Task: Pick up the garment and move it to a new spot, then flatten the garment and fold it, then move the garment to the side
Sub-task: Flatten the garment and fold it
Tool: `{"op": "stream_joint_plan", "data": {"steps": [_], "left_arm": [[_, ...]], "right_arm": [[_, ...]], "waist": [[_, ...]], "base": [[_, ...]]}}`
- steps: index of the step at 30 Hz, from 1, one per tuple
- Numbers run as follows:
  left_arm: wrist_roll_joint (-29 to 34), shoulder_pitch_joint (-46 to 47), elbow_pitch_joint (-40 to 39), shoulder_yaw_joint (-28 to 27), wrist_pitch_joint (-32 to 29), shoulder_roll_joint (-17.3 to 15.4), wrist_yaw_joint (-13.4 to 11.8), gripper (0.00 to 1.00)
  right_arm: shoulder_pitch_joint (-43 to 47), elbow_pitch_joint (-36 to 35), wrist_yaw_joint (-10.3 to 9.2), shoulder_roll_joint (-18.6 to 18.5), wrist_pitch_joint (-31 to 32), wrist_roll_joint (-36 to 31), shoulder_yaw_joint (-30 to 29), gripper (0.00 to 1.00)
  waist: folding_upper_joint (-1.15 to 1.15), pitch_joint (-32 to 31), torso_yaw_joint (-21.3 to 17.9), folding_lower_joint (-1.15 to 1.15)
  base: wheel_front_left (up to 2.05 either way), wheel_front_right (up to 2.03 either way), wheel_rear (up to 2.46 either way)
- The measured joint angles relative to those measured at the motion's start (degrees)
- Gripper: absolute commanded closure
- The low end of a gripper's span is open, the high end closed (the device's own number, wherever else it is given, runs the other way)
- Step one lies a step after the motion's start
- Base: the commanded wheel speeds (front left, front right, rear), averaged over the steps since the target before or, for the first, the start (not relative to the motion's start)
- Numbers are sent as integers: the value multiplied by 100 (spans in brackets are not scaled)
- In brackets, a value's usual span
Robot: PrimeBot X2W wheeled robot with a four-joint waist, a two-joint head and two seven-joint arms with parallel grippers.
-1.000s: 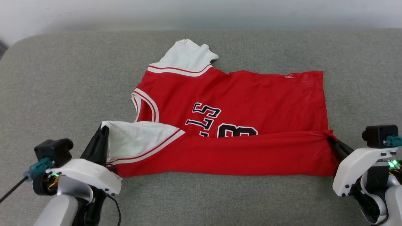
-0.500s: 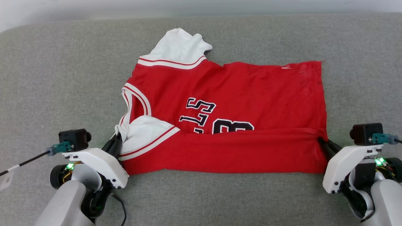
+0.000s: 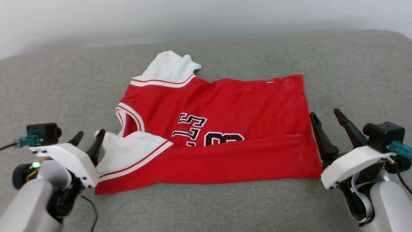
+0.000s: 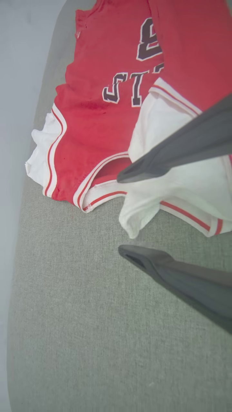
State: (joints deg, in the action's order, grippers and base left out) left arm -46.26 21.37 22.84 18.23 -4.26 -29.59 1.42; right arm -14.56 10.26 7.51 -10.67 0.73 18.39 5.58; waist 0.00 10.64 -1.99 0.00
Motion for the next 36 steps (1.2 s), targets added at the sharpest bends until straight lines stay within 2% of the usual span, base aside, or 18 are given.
{"op": "stream_joint_plan", "data": {"steps": [7, 12, 17, 24, 25, 26, 30, 36], "left_arm": [[-319, -337, -844, -55, -1356, -838, -148, 0], [-744, -765, -1466, -75, -2407, -1292, -342, 0], [-1131, -1139, -1771, -99, -3041, -1455, -595, 0], [-1365, -1293, -1720, -60, -3316, -1432, -669, 0], [-1381, -1288, -1707, -53, -3336, -1412, -669, 56], [-1418, -1284, -1689, -57, -3340, -1378, -670, 100], [-1466, -1218, -1616, -7, -3287, -1183, -598, 100], [-1241, -1156, -1638, -24, -2758, -1082, -459, 100]], "right_arm": [[164, -426, -1, 167, -69, -144, -70, 0], [272, -637, -1, 296, -47, -233, -99, 0], [290, -648, -1, 398, -73, -230, -107, 0], [226, -490, -1, 445, -101, -166, -130, 0], [215, -477, -1, 441, -94, -159, -143, 0], [213, -457, -1, 432, -78, -125, -166, 0], [198, -455, -1, 344, 103, -14, -294, 0], [182, -506, -1, 148, 659, 149, -441, 0]], "waist": [[0, -135, -252, 0], [0, -77, -398, 0], [0, 130, -526, 0], [0, 402, -703, 0], [0, 426, -720, 0], [0, 443, -732, -1], [0, 454, -726, 0], [0, 417, -621, 0]], "base": [[0, 0, 0], [0, 0, 0], [0, 0, 0], [0, 0, 0], [0, 0, 0], [0, 0, 0], [0, 0, 0], [0, 0, 0]]}}
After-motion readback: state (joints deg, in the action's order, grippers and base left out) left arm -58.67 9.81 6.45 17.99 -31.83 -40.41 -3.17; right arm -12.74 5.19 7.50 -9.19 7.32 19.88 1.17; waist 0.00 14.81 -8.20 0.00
